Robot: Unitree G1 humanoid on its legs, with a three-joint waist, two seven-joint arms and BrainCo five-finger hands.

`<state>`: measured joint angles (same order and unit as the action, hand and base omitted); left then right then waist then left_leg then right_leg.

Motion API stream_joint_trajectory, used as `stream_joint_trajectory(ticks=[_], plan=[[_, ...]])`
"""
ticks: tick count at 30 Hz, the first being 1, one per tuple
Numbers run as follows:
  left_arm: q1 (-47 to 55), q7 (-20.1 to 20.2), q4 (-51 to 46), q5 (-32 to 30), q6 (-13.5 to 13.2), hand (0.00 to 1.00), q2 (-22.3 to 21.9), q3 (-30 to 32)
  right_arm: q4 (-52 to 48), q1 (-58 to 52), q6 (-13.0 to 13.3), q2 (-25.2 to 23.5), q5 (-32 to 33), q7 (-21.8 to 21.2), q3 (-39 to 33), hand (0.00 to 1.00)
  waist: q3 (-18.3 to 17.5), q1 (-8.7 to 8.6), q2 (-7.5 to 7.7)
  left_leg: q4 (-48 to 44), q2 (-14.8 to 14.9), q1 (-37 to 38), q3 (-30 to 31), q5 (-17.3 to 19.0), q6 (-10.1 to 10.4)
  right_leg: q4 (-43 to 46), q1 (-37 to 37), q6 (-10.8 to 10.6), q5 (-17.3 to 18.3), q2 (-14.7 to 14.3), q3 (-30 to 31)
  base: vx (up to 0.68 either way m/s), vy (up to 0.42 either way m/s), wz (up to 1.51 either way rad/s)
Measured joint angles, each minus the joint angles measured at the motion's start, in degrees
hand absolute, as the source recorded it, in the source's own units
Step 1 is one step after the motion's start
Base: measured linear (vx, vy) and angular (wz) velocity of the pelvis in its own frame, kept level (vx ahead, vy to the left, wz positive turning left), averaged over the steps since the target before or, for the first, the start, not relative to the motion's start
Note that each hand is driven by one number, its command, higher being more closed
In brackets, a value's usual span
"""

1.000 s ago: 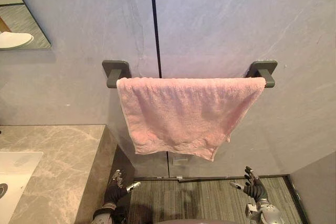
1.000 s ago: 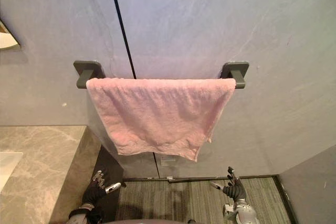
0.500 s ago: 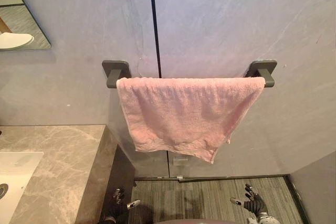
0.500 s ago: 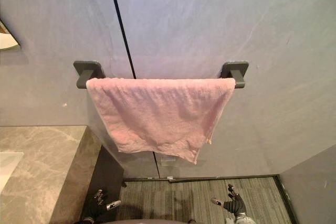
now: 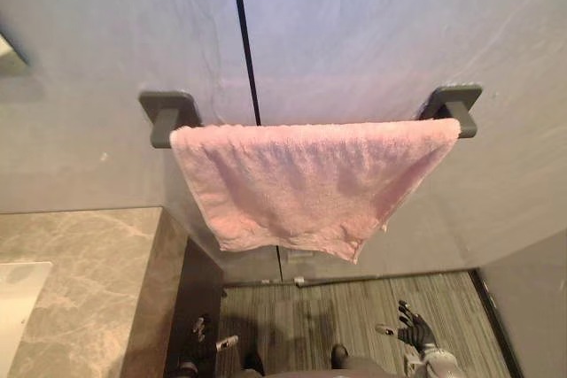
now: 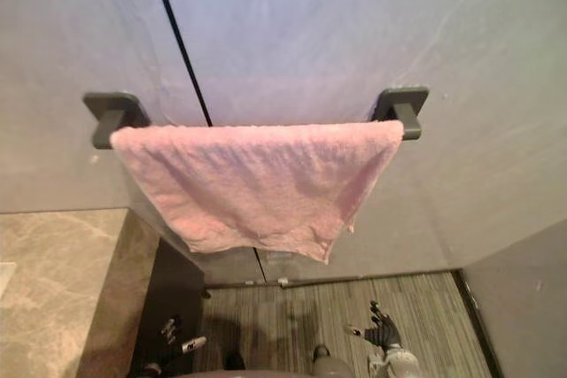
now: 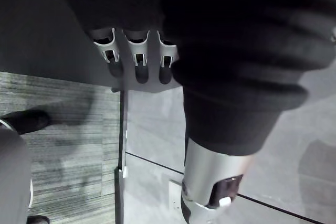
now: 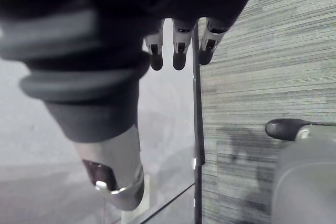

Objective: Organize washtable

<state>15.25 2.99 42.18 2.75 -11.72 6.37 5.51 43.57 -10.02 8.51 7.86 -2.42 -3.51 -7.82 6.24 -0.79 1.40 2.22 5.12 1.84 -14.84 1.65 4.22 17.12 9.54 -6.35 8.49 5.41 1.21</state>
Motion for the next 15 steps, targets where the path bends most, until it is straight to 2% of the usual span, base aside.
stream_joint_trajectory(ticks=[3,4,5,8,9,10,11,12,13,14,15], plan=[[-2.14,-0.48,-0.63,0.02,0.09,0.00,-0.10,-1.63,-1.23,-0.91,-0.06,0.07,-0.35,0.00,-0.02,0.00,0.77,-0.67,-1.51,-1.88,1.17,-0.81,3.22,0.58,-0.17,8.05,1.80,-0.05,0.03,-0.46,1.31,0.08,-0.032,0.58],[-2.82,-0.60,-1.87,0.09,-0.07,0.00,-0.15,-1.53,-2.39,-2.01,-0.04,-0.11,-0.47,-0.13,0.13,0.00,1.11,-1.55,-1.95,-2.94,1.74,-1.18,5.80,0.60,-0.12,12.11,2.24,1.34,1.40,-0.41,2.50,0.14,-0.106,1.35],[-3.40,-0.63,-2.74,0.64,-0.41,0.00,0.14,-1.53,-2.95,-3.15,-0.02,-0.10,-0.45,-0.16,0.77,0.00,1.05,-1.79,-1.49,-4.17,1.52,-2.32,9.04,0.57,-0.05,18.36,3.28,2.71,3.51,1.15,4.32,0.14,-0.128,1.39],[-3.55,-0.78,-3.16,1.83,-0.52,0.00,1.15,-1.10,-3.03,-3.85,-0.04,-0.15,-0.43,-0.17,1.12,0.00,0.18,-1.36,0.15,-7.82,1.67,-6.00,13.38,0.47,0.30,20.66,3.21,2.71,3.69,3.91,10.56,0.04,-0.262,1.00],[-3.07,-1.07,-3.20,2.40,-0.52,0.00,1.66,-0.91,-3.15,-2.86,-0.03,-0.05,-0.39,-0.15,1.10,0.00,-0.40,-1.00,1.13,-9.48,2.23,-7.83,14.91,0.60,2.19,17.36,2.10,1.87,3.14,5.55,13.07,-0.02,-0.343,0.71],[-2.78,-1.47,-3.02,2.94,-0.49,0.00,2.04,-0.87,-3.14,-1.83,-0.02,-0.04,-0.35,-0.13,1.26,0.00,-0.96,-0.83,2.04,-10.19,2.94,-8.79,16.04,0.57,3.72,14.27,0.15,-1.87,5.50,5.10,13.32,-0.06,-0.577,0.50],[-2.81,-2.05,-2.66,3.84,-0.50,0.00,1.76,-0.80,-3.15,-0.30,-0.01,0.58,-0.12,-0.03,1.66,0.00,-1.03,0.34,1.42,-10.08,4.46,-9.60,16.46,-0.13,4.93,11.14,-0.59,-3.17,7.79,4.35,11.19,-0.08,-0.482,0.05],[-3.01,-2.05,-2.05,3.97,-0.50,0.00,0.82,-0.90,-3.42,1.19,0.11,1.32,0.19,0.07,2.14,0.00,-0.74,1.76,0.24,-10.09,6.27,-10.44,16.40,-0.83,5.56,8.23,-1.67,-3.25,8.96,3.15,9.15,-0.17,-0.628,0.00],[-3.01,-2.07,-1.76,4.42,-0.51,0.00,-0.97,-0.85,-4.08,2.09,0.14,1.99,0.19,0.32,2.10,0.00,-0.36,2.06,-0.84,-10.19,8.02,-11.86,16.98,-2.55,6.27,5.32,-3.04,-2.09,10.63,2.27,6.43,-0.12,-0.317,0.24],[-3.30,-2.17,-1.15,4.52,-0.54,0.00,-2.39,-0.96,-4.31,2.17,0.14,2.60,0.21,0.83,2.04,0.00,0.10,1.55,-1.86,-10.18,8.90,-12.77,18.15,-3.91,6.20,4.65,-3.60,-1.61,10.73,1.25,4.86,-0.17,-0.369,0.77],[-3.56,-2.20,-0.43,4.59,-0.51,0.00,-3.94,-1.34,-4.31,1.87,0.12,3.17,0.21,1.17,1.86,0.00,-0.01,0.99,-3.18,-10.18,9.35,-14.27,19.42,-6.03,5.27,4.28,-3.98,-1.07,10.27,0.23,2.39,-0.19,-0.313,1.23]])
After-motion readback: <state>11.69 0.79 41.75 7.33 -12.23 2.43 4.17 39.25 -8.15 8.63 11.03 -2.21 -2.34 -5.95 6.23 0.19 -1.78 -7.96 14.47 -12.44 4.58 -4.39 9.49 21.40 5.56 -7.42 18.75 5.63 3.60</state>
